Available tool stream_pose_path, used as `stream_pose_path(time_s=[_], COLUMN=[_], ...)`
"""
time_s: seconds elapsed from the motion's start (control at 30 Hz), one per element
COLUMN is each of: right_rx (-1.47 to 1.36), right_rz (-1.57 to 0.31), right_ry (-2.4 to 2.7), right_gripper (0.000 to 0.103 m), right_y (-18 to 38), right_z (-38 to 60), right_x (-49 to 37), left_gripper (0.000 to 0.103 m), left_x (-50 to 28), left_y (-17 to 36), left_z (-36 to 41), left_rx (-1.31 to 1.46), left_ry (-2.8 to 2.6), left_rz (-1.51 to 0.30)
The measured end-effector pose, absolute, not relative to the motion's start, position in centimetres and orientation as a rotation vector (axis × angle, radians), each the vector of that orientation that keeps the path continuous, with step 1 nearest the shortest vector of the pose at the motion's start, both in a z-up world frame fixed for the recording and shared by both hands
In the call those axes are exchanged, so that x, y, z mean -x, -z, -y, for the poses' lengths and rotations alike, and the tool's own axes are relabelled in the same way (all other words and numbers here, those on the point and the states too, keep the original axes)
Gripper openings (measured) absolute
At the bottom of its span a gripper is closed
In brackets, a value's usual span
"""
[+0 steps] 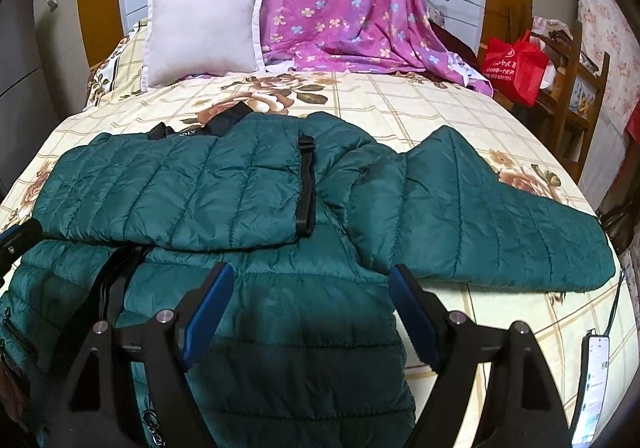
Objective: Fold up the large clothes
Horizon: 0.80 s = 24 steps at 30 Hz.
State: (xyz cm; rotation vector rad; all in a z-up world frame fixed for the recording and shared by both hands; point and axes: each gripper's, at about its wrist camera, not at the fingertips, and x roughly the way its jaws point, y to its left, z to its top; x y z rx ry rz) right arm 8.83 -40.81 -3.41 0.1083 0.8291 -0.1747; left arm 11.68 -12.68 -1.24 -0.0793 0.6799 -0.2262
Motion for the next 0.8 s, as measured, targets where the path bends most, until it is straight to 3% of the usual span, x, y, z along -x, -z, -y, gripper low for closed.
stream_pose_path(time_s=[0.8], right_rx=[-0.13], right_rz=[-0.825], right_ry=[0.208], right_gripper=[0.083], right_y=[3.6], right_z=[42.6], right_x=[-8.6], left_gripper=[0.04], left_x=[-12.5], left_y=[0.9], left_z=[12.4], left_rx=[0.084], left_ry=[0.24], left_rz=[-0.669])
